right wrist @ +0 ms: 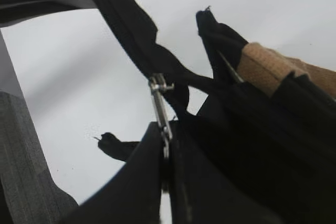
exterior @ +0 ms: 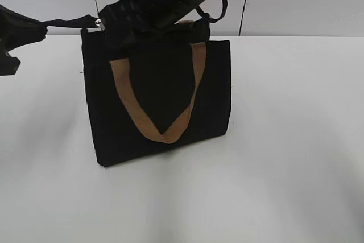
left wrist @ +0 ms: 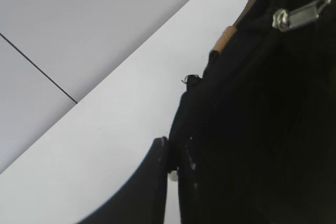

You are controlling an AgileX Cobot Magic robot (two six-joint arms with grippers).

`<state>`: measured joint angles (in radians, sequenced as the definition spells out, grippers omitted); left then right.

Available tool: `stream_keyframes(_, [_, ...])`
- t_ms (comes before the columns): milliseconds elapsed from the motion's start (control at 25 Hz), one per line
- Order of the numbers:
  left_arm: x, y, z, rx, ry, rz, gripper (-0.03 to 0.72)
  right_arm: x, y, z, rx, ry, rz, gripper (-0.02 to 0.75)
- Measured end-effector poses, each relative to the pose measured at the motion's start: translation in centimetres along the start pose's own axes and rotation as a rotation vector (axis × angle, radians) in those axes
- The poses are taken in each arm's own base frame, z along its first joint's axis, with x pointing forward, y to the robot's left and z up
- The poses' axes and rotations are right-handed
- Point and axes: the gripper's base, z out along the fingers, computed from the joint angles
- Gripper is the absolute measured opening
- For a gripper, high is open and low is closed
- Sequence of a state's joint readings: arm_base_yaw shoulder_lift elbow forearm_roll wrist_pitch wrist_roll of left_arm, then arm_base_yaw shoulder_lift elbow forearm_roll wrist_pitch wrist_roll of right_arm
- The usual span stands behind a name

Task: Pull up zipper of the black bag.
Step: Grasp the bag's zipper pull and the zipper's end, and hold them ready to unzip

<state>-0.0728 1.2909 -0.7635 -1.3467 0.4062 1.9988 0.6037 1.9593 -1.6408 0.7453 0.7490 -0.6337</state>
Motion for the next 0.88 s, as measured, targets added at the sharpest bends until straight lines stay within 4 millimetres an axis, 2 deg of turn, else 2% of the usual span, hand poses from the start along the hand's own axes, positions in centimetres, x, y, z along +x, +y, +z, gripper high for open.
stream_keyframes(280, [0.1, -0.1, 0.0, 0.011, 0.007, 0.026, 0.020, 0.4, -1.1, -0.7, -0.018, 0.035, 0.035, -0.015])
stream_keyframes(560, [1.0, -0.9, 0.1, 0.040, 0.029, 0.014, 0.019, 0.7, -1.1, -0.9, -0.047, 0.067, 0.059, -0.015])
stream_keyframes(880, [1.0, -1.3, 0.1, 0.083, 0.020, 0.011, 0.018, 0.9, -1.1, -1.0, -0.054, 0.089, 0.106, -0.015])
